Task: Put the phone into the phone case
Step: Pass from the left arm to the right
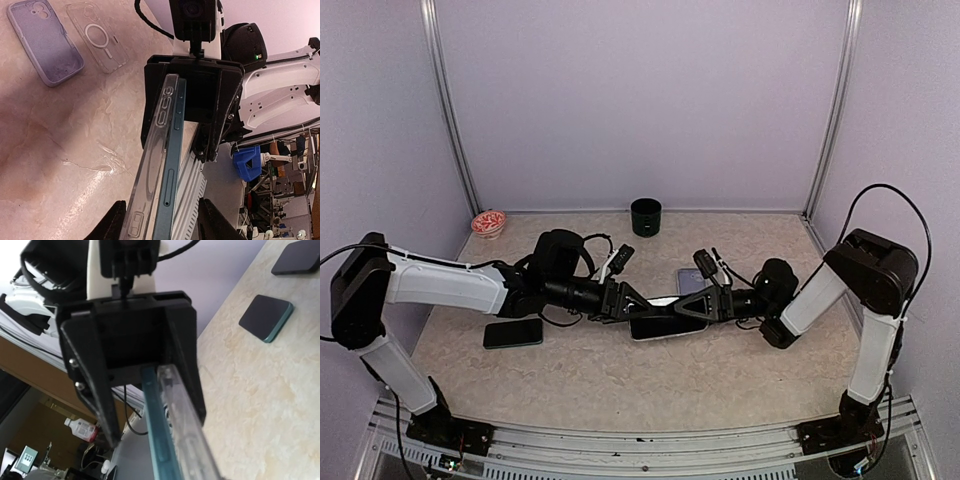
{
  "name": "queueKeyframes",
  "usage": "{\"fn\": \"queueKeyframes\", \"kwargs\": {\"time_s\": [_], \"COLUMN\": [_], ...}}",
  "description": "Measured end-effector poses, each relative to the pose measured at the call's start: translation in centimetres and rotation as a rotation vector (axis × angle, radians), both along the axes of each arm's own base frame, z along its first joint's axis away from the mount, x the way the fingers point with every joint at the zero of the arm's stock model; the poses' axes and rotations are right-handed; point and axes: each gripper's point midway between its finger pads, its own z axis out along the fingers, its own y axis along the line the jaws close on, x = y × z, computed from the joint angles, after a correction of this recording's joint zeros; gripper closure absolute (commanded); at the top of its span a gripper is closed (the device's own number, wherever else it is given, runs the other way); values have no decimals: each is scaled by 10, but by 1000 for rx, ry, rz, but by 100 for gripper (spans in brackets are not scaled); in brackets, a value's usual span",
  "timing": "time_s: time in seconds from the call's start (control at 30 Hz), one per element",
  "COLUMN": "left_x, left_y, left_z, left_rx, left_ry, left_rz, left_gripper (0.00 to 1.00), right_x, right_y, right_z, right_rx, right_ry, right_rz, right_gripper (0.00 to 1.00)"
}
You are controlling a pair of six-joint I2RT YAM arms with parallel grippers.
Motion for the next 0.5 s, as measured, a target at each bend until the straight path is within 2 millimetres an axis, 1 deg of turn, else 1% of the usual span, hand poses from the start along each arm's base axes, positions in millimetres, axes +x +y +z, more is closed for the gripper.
{"fn": "queueKeyframes", "kwargs": {"time_s": [0.13, 0.27, 0.37, 0.43, 0.5], "left_x": [-1, -2, -2, -2, -2], "left_y": [-1, -3, -4, -4, -3], "left_z": [2, 7, 10, 10, 8], "left_rx": [-10, -32, -45, -44, -37], "left_ry": [11, 15, 21, 28, 42], "left_rz": [-3, -10, -13, -10, -4], "left_gripper": [54, 54, 54, 53, 53], "right_x": [-1, -1, -1, -1, -2], "right_y": [1, 2, 2, 3, 4], "right_z": [-3, -3, -10, -15, -16], "right_rx": [0, 11, 1, -8, -10], "right_ry": [9, 22, 62, 93, 111], "right_rz": [3, 5, 9, 12, 18], "right_gripper": [66, 71, 76, 79, 81]}}
